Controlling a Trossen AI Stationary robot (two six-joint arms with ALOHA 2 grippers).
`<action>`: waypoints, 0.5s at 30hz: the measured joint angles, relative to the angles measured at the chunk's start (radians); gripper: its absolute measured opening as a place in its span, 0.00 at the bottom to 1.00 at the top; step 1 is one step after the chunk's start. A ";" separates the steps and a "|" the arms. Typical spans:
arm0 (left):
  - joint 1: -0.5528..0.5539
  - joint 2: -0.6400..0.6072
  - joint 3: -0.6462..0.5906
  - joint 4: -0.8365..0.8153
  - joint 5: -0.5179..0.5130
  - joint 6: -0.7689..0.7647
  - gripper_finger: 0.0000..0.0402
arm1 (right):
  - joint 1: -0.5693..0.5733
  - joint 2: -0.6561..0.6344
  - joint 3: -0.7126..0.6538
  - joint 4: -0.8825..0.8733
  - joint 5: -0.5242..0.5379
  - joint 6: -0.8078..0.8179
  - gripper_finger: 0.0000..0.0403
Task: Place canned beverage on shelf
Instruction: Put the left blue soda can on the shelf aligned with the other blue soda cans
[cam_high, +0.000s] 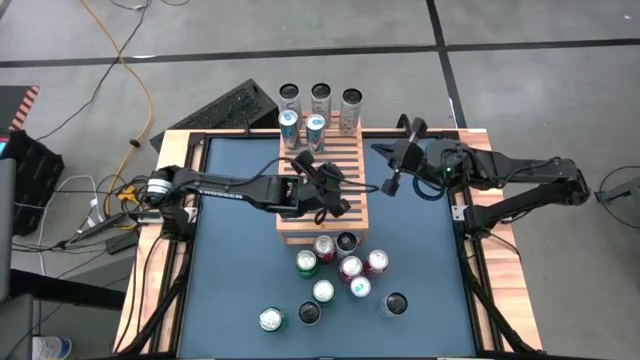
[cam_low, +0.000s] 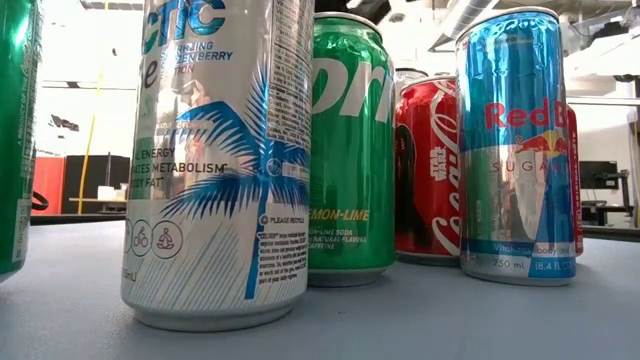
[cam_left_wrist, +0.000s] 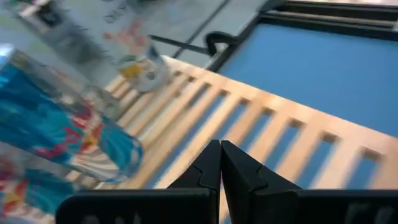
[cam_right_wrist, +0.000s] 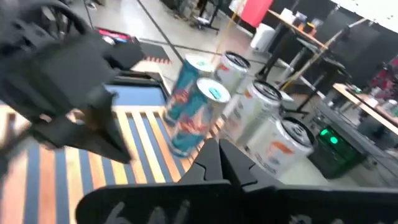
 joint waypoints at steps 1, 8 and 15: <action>0.000 -0.018 -0.012 0.003 0.021 0.000 0.00 | -0.004 -0.002 0.001 -0.008 0.000 0.000 0.00; 0.012 -0.129 -0.025 0.009 -0.017 0.046 0.00 | -0.076 -0.011 -0.018 -0.009 -0.061 -0.064 0.00; 0.055 -0.215 -0.047 -0.027 0.057 0.130 0.00 | -0.217 0.022 -0.183 0.289 -0.278 -0.093 0.00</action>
